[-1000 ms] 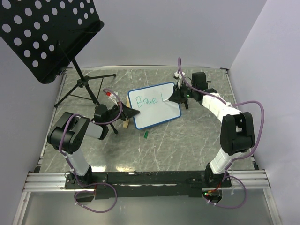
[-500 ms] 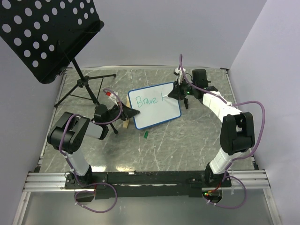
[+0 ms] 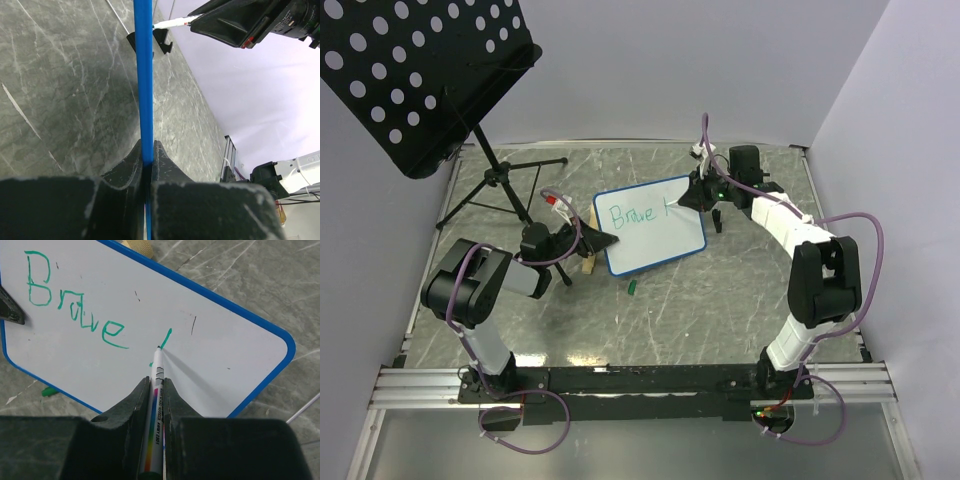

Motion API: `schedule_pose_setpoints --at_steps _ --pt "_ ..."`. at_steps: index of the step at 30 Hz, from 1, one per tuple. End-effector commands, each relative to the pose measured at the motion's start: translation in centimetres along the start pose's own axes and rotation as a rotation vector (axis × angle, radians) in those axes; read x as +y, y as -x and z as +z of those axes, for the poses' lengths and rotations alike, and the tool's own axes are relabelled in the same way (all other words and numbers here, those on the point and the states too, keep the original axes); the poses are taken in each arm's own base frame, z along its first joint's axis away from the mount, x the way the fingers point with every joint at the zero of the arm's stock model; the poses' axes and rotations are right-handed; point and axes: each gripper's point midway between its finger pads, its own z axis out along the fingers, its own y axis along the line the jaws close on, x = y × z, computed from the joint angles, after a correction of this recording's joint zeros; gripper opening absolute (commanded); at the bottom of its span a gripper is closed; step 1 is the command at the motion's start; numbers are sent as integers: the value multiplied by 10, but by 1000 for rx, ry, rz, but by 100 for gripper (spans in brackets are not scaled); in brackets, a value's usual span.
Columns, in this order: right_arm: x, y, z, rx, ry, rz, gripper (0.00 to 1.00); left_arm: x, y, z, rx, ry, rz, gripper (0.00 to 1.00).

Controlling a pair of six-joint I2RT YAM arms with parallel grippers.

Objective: Write a sentence on the whiteboard

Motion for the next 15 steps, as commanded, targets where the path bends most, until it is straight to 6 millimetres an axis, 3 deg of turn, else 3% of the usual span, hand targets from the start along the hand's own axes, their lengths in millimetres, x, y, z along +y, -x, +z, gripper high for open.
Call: schedule_pose_setpoints --at_steps 1,15 --pt "-4 10 4 -16 -4 -22 0 -48 34 5 -99 -180 165 1" --pt "-21 9 10 2 -71 -10 0 -48 34 5 -95 -180 170 1"
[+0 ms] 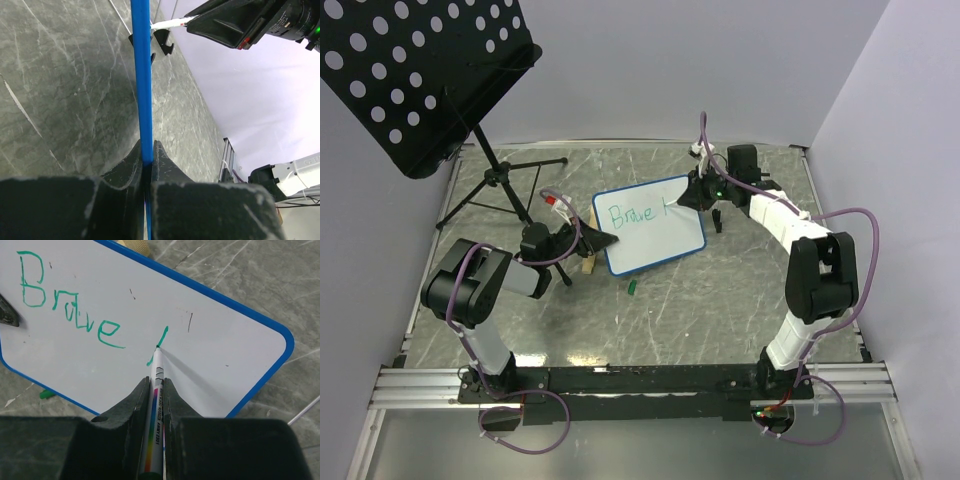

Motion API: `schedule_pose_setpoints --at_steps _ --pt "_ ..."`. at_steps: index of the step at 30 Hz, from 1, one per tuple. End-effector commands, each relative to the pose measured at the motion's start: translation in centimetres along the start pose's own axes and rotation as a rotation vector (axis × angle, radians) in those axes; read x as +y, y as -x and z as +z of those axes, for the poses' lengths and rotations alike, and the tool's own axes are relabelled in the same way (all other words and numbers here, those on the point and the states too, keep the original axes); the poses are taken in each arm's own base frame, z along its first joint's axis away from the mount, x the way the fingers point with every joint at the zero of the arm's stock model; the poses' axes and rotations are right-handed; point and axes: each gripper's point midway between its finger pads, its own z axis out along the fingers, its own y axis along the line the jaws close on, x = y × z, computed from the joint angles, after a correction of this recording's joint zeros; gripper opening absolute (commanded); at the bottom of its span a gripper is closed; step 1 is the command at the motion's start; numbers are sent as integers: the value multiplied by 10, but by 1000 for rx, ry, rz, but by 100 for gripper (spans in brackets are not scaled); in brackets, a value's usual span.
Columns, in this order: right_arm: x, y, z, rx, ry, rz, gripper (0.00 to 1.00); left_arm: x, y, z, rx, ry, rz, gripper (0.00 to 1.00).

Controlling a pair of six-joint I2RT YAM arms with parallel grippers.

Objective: Write a sentence on the whiteboard

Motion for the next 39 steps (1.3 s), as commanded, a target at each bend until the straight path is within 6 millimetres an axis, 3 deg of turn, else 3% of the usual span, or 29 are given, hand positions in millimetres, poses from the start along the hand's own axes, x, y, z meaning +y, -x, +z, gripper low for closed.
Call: schedule_pose_setpoints --at_steps 1,7,14,20,28,39 --pt "-19 13 3 -13 -92 -28 0 -50 32 4 -89 -189 184 1" --pt "-33 29 -7 -47 -173 -49 0 -49 32 4 -91 -183 186 1" --pt "0 53 -23 -147 -41 -88 0 -49 32 3 -93 -183 184 1" --pt "12 42 -23 -125 2 -77 0 -49 31 3 -93 -187 180 1" --pt "5 13 -15 -40 -13 -40 0 -48 31 3 -96 -184 179 1" --pt "1 5 -6 -6 -9 -23 0 -49 31 3 -96 -186 180 1"
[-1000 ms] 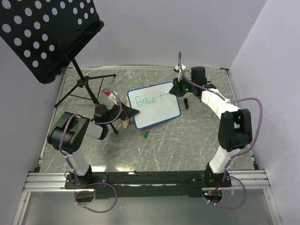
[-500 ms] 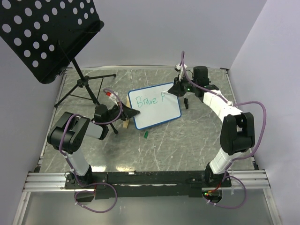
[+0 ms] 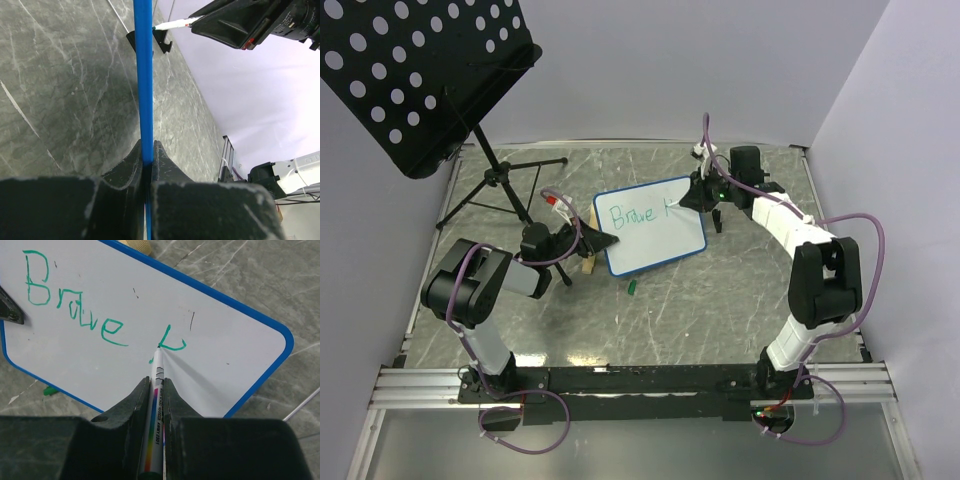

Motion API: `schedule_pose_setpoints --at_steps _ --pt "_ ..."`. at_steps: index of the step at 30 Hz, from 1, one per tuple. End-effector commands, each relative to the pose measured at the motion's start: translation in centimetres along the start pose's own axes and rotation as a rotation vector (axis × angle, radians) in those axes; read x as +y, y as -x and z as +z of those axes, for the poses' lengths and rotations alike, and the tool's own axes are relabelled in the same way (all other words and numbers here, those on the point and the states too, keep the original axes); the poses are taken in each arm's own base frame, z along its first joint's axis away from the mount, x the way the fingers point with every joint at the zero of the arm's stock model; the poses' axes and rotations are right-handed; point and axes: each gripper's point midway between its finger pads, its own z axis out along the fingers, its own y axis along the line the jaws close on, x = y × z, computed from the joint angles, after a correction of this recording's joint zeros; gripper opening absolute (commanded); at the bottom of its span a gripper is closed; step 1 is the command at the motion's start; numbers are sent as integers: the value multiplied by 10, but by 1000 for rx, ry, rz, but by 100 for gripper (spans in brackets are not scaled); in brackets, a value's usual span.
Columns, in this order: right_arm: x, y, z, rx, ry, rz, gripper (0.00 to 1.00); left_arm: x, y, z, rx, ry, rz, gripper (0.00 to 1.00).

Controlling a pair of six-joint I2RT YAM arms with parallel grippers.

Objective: Write a sentence on the whiteboard

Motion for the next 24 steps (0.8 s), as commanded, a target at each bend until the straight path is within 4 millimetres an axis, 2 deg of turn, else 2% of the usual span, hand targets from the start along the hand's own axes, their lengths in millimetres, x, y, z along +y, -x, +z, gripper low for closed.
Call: schedule_pose_setpoints --at_steps 1,12,24 --pt "-3 4 5 1 3 -24 0 -48 33 3 -104 -178 179 1" --pt "-5 -3 9 31 -6 -22 0 -49 34 4 -106 -183 182 1" --pt "1 -18 2 65 -5 -33 0 -46 34 4 -104 -177 179 1"
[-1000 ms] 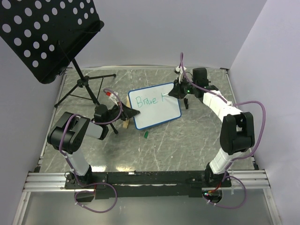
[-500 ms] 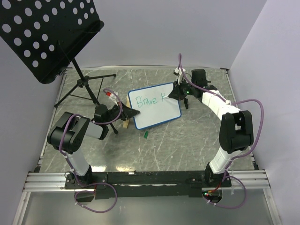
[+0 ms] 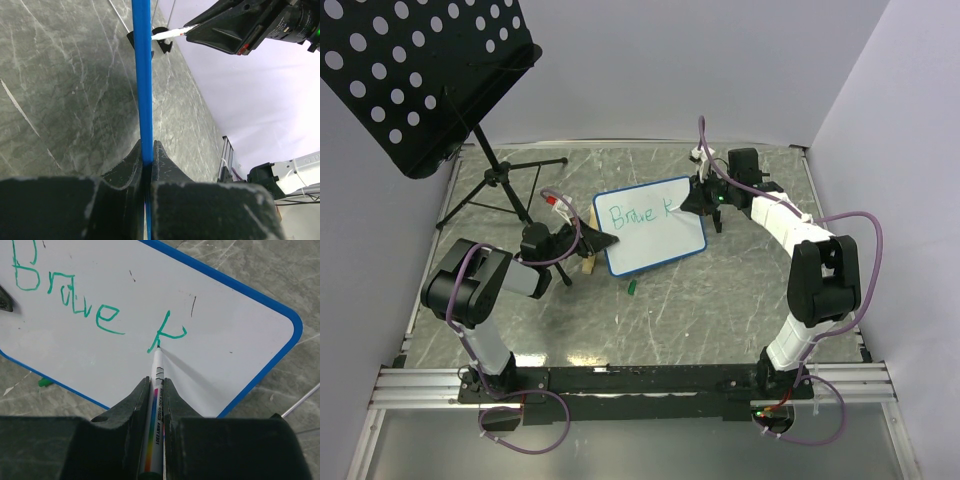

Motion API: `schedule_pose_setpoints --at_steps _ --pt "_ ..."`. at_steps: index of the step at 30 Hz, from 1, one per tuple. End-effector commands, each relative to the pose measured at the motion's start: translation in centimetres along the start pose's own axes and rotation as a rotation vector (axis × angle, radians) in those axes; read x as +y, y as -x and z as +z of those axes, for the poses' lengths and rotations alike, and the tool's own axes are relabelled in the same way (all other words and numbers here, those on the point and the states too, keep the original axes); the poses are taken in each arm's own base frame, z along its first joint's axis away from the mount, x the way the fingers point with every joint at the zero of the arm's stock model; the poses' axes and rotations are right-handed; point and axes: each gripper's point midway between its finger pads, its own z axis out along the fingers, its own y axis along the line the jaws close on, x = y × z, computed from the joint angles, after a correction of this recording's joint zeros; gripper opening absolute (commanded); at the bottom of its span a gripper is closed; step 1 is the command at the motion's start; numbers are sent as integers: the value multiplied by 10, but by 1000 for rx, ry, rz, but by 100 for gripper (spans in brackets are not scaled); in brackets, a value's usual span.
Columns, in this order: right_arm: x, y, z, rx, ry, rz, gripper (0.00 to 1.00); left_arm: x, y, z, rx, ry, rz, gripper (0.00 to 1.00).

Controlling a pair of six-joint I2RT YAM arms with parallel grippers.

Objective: Write a sentence on the whiteboard

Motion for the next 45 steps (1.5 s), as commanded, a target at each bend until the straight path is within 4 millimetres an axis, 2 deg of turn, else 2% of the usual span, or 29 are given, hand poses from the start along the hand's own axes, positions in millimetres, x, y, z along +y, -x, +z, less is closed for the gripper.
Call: schedule_pose_setpoints --at_steps 1,7,12,19,30,32,45 --pt "1 -2 -2 6 -9 -31 0 -48 34 4 -105 -182 185 1" --pt "-1 7 -5 -3 -25 -32 0 -48 34 3 -105 -181 188 1" --pt "0 -1 -5 13 -22 -21 0 -48 33 2 -104 -180 189 1" --pt "4 5 -11 -1 -22 -31 0 -47 33 3 -105 -181 188 1" --pt "6 50 -35 -119 -31 -55 0 -46 31 2 -98 -175 191 1" --pt "4 51 -35 -118 -37 -54 0 -46 32 2 -101 -176 189 1" --pt "-18 26 -11 -51 -58 -15 0 -46 31 2 -96 -183 183 1"
